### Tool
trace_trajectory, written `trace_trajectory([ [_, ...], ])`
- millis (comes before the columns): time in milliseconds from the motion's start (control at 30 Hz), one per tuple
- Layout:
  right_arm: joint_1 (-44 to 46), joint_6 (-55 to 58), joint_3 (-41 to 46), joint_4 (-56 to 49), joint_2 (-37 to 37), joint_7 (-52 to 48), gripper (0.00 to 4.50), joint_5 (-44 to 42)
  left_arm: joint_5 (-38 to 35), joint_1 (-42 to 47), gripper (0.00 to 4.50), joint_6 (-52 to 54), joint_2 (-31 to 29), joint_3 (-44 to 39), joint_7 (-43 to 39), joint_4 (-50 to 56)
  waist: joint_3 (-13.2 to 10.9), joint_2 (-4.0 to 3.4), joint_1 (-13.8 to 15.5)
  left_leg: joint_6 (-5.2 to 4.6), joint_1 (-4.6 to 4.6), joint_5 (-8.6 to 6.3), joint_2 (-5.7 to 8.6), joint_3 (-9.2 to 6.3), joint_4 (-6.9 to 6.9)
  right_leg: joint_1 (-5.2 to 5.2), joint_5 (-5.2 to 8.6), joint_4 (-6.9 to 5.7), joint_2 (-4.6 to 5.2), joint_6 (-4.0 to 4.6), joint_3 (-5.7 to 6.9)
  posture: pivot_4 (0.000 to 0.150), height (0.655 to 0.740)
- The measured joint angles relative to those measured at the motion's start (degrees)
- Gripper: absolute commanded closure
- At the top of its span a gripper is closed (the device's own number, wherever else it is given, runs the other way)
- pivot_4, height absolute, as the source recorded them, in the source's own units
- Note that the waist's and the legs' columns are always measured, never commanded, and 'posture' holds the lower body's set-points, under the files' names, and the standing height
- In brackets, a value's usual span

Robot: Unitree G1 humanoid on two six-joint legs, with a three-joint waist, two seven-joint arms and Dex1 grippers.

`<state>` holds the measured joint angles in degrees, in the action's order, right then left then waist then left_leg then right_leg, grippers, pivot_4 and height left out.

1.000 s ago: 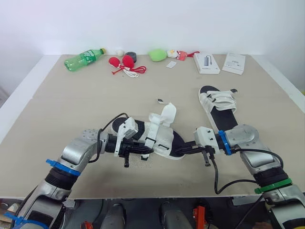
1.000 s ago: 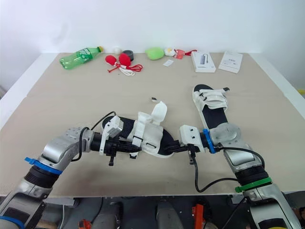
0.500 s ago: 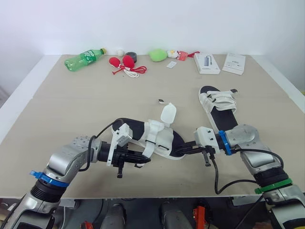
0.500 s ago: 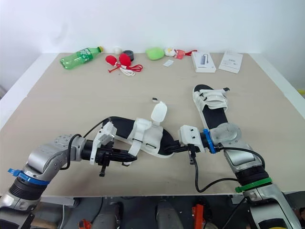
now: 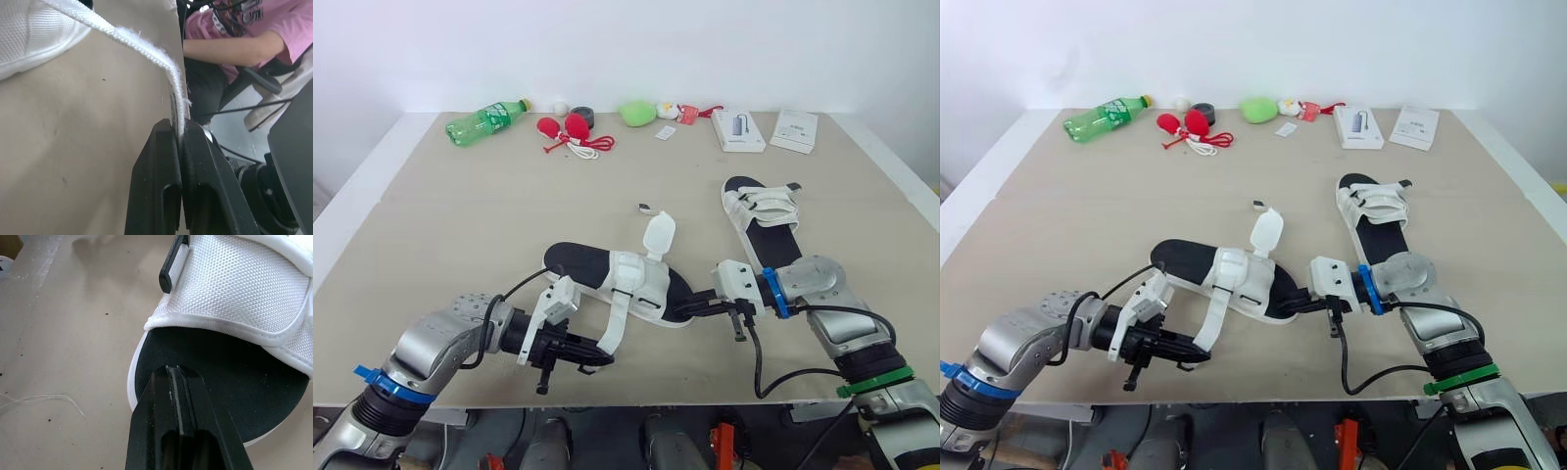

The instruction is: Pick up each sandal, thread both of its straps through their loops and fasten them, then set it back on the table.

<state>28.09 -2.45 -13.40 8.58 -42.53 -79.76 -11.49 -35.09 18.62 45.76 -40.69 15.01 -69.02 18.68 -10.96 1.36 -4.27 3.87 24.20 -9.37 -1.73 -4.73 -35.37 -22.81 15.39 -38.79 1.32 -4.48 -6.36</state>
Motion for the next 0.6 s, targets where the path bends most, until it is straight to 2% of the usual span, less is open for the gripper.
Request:
trace_trajectory([
  [333, 0.38, -0.27, -0.14, 0.55, 0.08, -0.2, 4.5, 0.0, 0.78, -0.08, 4.41, -1.07, -1.55, 0.37, -1.6, 0.58, 0.0, 0.0, 0.0, 0.0, 0.0, 0.0, 0.0, 0.0, 0.0, 0.0, 0.0, 0.0, 0.0, 0.0, 0.0, 0.15, 0.74],
  [367, 0.42, -0.28, -0.16, 0.58, 0.08, -0.23, 4.5, 0.0, 1.02, -0.09, 3.85, -1.57, -1.78, 0.39, -1.74, 0.58, 0.0, 0.0, 0.0, 0.0, 0.0, 0.0, -0.01, 0.0, 0.0, 0.0, 0.0, 0.0, 0.0, 0.0, 0.0, 0.15, 0.74],
  [433, 0.46, -0.31, -0.18, 0.65, 0.09, -0.25, 4.5, 0.0, 2.51, -0.02, 3.12, -4.72, -2.33, 0.43, -2.81, 0.46, 0.0, 0.0, 0.0, 0.0, 0.0, 0.0, -0.01, 0.0, 0.0, 0.0, 0.0, 0.0, 0.0, 0.01, 0.0, 0.15, 0.74],
  [600, 0.76, -0.55, -0.25, 1.12, 0.24, -0.44, 4.5, 0.01, 6.45, 0.13, 0.73, -13.57, -3.76, 0.48, -6.3, 0.34, 0.0, 0.0, 0.0, 0.0, 0.0, 0.0, -0.01, 0.02, 0.0, -0.01, 0.0, 0.0, 0.01, 0.02, 0.0, 0.15, 0.74],
])
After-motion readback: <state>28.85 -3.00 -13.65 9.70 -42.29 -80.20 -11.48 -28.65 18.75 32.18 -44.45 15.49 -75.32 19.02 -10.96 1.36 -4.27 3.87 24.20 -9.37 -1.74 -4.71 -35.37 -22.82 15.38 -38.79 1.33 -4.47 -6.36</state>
